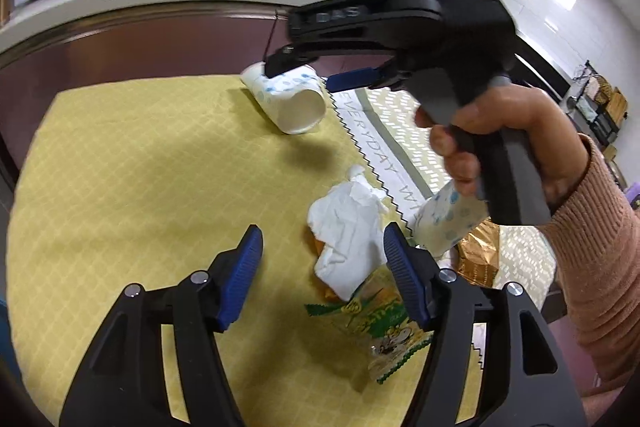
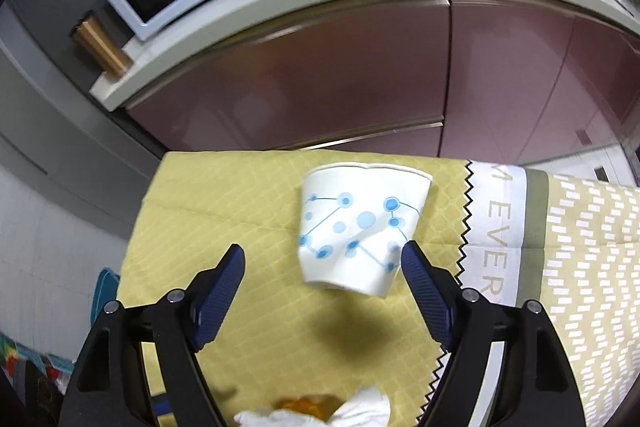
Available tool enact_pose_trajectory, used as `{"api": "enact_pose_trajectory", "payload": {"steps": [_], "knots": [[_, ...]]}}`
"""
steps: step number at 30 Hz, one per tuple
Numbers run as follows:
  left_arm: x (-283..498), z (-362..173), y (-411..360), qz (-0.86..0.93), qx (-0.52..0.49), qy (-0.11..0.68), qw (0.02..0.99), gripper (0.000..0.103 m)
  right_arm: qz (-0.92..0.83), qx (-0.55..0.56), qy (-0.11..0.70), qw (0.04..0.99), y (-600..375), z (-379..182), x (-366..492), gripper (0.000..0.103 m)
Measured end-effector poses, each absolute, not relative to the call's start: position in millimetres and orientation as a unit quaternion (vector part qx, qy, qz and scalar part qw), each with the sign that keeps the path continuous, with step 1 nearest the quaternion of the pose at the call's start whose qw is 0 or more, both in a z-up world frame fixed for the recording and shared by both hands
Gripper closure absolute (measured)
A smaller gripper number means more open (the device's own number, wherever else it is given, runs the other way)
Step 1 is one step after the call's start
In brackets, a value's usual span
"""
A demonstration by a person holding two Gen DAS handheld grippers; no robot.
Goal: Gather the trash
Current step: 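Move the right gripper to the white paper cup and grasp it, then lift the paper cup with the right gripper while the left grasps the tissue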
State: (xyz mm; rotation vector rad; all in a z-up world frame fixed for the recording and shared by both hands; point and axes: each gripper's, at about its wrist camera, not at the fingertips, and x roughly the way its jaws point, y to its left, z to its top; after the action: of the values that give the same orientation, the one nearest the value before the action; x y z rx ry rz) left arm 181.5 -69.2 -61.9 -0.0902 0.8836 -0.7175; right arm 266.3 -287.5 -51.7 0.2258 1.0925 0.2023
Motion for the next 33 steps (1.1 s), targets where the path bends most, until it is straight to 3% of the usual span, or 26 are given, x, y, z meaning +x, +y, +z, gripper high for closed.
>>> {"api": "enact_pose_trajectory", "payload": {"steps": [7,10,13,19,21,26,33], "knots": [[194.0,-73.5,-76.0,-0.359,-0.053,0.441,0.821,0.04,0.076,0.153,0.542,0.823,-295.7,-72.5,281.4,0.023],[198.1,-79.0,-80.0,-0.365,-0.054,0.451,0.813,0.04,0.082,0.167,0.543,0.819,-296.7,-77.8,281.2,0.037],[201.4,-82.7,-80.5,-0.367,-0.062,0.457,0.808,0.042,0.085,0.173,0.535,0.822,-299.1,-77.5,280.0,0.038],[208.8,-89.6,-75.7,-0.371,-0.083,0.471,0.796,0.061,0.098,0.168,0.512,0.837,-300.6,-68.7,268.9,0.04],[209.9,-91.1,-77.2,-0.371,-0.085,0.476,0.793,0.077,0.107,0.162,0.504,0.842,-297.9,-63.7,266.1,0.04],[205.4,-86.0,-79.3,-0.368,-0.072,0.466,0.802,0.093,0.127,0.148,0.478,0.856,-288.5,-50.4,252.8,0.04],[198.1,-68.6,-65.0,-0.36,-0.079,0.439,0.82,0.097,0.153,0.119,0.427,0.883,-277.0,-26.0,222.3,0.04]]}}
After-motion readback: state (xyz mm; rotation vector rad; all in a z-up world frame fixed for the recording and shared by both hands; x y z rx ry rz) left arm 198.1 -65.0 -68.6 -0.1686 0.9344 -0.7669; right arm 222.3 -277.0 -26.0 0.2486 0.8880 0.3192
